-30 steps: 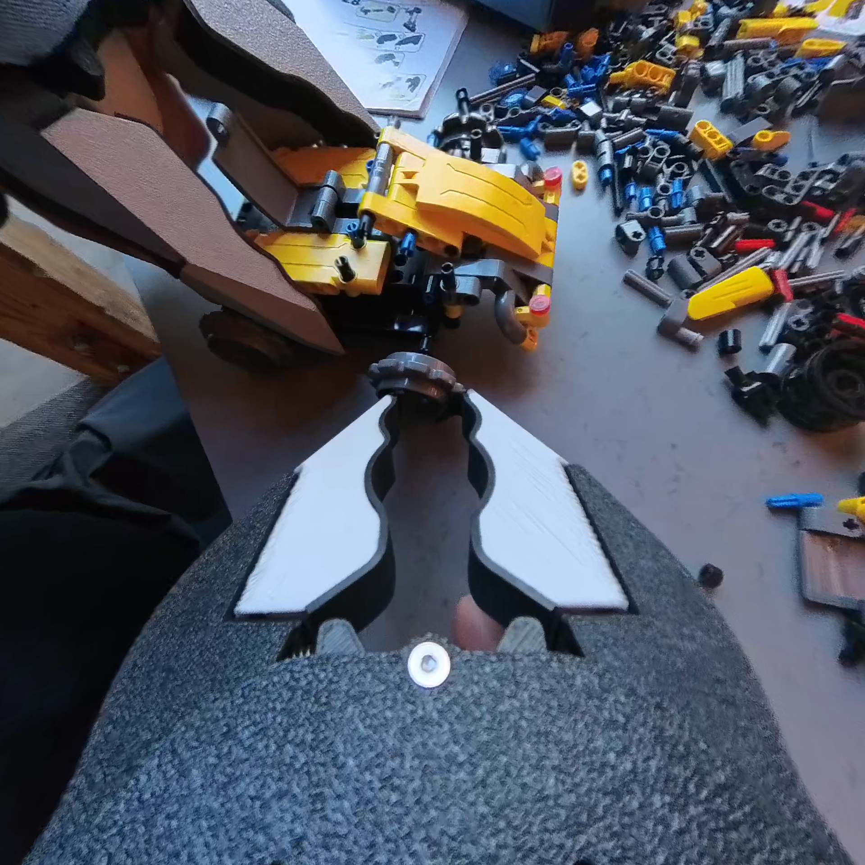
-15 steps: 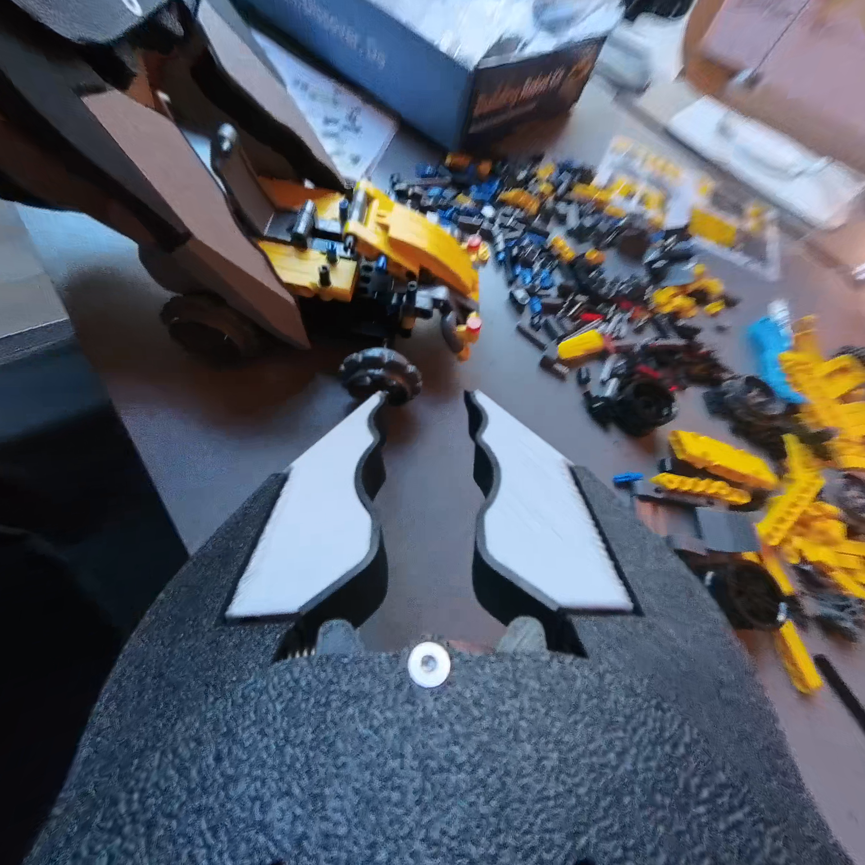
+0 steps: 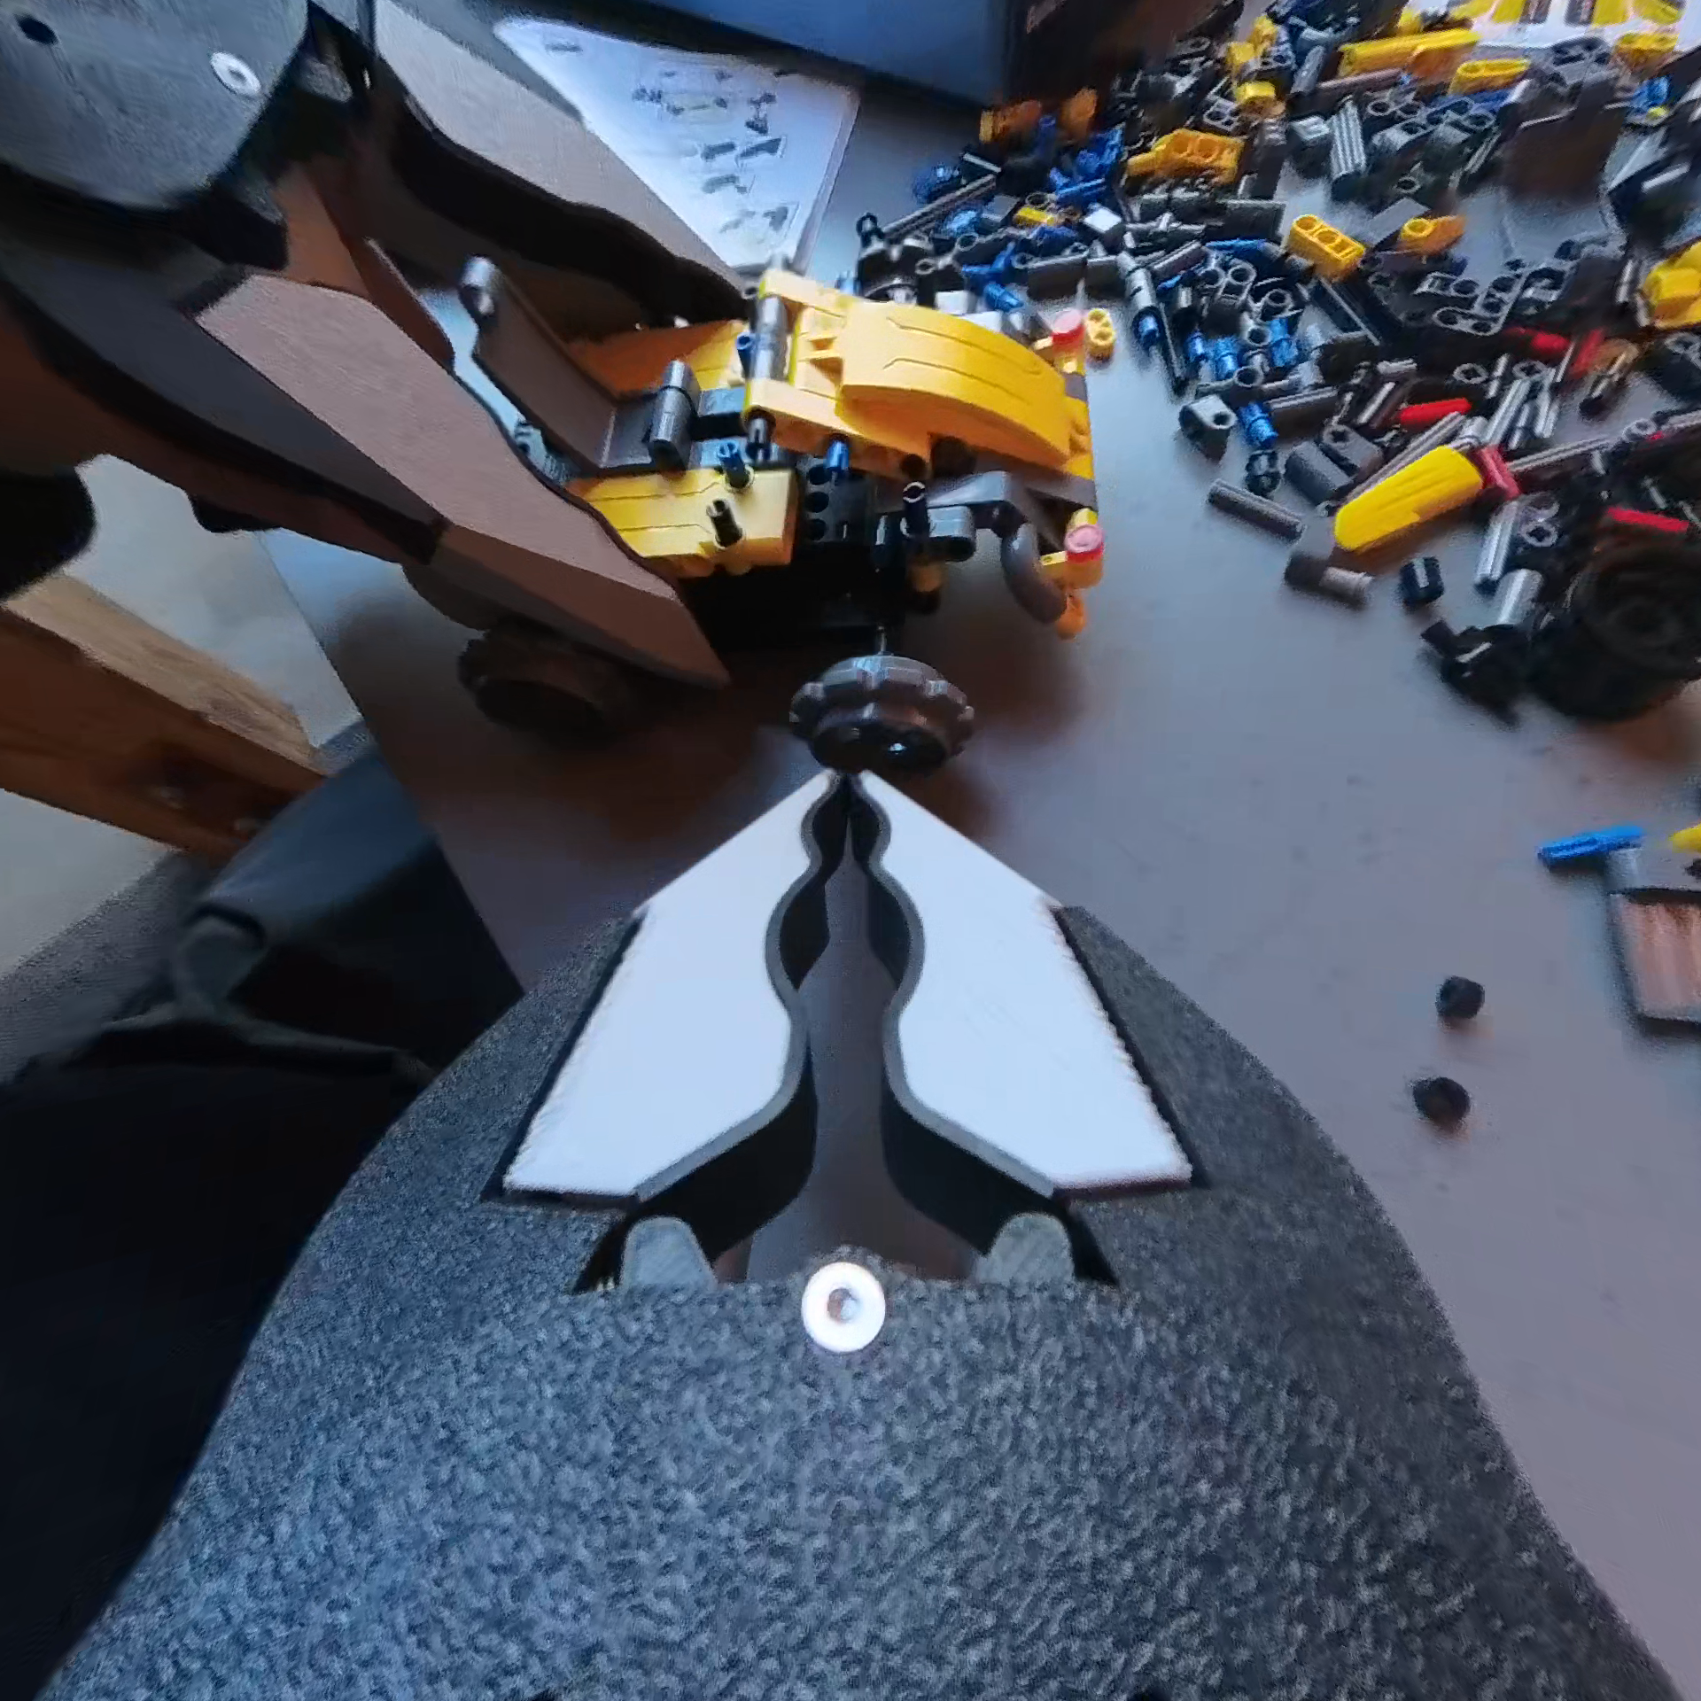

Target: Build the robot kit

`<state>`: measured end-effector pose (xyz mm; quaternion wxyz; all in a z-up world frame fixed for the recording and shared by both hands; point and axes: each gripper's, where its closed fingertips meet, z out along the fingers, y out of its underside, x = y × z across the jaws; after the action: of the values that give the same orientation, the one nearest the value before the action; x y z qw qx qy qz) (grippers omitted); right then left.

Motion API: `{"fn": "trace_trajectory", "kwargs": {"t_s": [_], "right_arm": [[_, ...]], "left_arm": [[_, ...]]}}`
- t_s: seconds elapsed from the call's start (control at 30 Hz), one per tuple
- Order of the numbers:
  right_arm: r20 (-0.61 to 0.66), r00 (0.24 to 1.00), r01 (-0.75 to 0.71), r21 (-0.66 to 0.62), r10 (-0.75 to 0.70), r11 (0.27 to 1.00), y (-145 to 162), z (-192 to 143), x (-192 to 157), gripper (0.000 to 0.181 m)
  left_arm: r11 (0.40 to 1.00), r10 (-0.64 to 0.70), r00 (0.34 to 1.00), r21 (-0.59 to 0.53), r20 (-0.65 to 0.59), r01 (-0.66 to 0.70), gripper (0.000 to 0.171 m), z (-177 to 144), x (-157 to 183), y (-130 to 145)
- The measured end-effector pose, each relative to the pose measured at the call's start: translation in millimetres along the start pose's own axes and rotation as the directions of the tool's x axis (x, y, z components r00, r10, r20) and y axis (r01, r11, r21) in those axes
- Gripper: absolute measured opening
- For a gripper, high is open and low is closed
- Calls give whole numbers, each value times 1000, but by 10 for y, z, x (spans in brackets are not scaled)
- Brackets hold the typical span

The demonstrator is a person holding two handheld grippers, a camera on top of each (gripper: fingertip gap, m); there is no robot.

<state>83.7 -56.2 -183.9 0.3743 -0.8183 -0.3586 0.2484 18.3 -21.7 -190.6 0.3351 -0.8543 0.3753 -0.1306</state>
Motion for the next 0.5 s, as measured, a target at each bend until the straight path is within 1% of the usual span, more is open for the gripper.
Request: {"fn": "trace_trajectory", "kwargs": {"t_s": [0.13, 0.17, 0.27, 0.5], "right_arm": [[-105, 991, 85, -18, -86, 996, -23, 29, 99, 0], [-113, 989, 90, -19, -92, 996, -27, 34, 109, 0], [-97, 991, 89, -13, -90, 996, -46, 51, 85, 0], [-102, 980, 171, -11, -171, 985, -59, 65, 84, 0]], "left_arm": [[1000, 5, 1000, 3, -4, -5, 93, -5, 5, 3], [1000, 7, 1000, 5, -5, -7, 93, -5, 8, 4], [1000, 22, 1000, -1, -9, -22, 93, -9, 3, 17], [999, 32, 999, -17, -15, -33, 93, -4, -2, 30]]}}
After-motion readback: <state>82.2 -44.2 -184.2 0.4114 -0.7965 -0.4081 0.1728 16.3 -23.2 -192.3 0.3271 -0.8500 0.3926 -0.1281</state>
